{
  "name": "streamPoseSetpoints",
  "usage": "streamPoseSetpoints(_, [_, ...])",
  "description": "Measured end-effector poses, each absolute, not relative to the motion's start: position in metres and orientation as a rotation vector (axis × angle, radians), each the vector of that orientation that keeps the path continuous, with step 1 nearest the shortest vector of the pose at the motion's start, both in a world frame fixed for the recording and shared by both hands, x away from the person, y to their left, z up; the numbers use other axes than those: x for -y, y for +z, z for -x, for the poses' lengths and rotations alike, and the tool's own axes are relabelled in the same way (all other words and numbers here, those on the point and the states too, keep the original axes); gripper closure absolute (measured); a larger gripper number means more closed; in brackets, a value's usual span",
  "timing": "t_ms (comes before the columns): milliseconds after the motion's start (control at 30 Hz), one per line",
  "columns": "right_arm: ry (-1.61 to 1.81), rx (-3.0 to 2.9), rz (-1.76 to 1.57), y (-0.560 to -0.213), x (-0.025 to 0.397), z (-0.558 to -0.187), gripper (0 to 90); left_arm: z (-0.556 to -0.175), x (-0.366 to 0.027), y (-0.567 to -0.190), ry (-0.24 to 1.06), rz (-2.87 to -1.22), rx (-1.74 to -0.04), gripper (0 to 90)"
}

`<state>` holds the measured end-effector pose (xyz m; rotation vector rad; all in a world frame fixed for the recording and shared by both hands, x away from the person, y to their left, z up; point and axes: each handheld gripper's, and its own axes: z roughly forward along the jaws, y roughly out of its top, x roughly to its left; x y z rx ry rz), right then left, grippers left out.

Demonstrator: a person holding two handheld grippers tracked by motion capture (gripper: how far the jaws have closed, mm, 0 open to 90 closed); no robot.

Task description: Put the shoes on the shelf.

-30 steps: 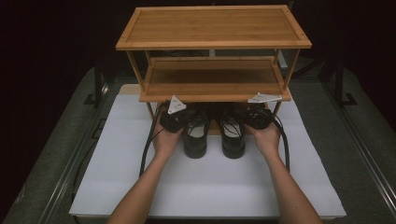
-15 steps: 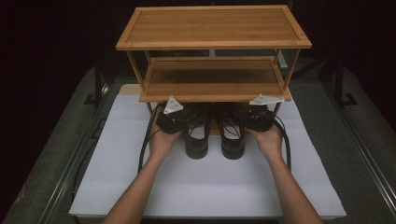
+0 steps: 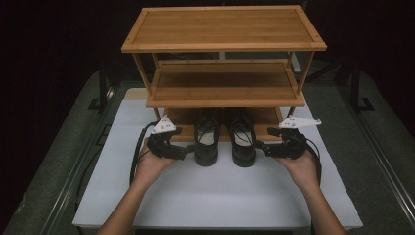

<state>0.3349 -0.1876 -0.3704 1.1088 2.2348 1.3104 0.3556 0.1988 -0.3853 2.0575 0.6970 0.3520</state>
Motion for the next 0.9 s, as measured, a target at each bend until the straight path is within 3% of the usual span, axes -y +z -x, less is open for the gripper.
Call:
streamPoseSetpoints(333, [1.246, -2.371, -1.128, -0.418, 0.188, -0.326, 13.7, -0.352, -0.184, -0.423, 0.298, -2.167, -0.68, 8.9])
streamPoseSetpoints(900, [1.156, -2.478, -1.081, -0.449, 0.158, -0.344, 14.0, -0.362, -0.16, -0.451, 0.296, -2.268, -0.659, 7.4])
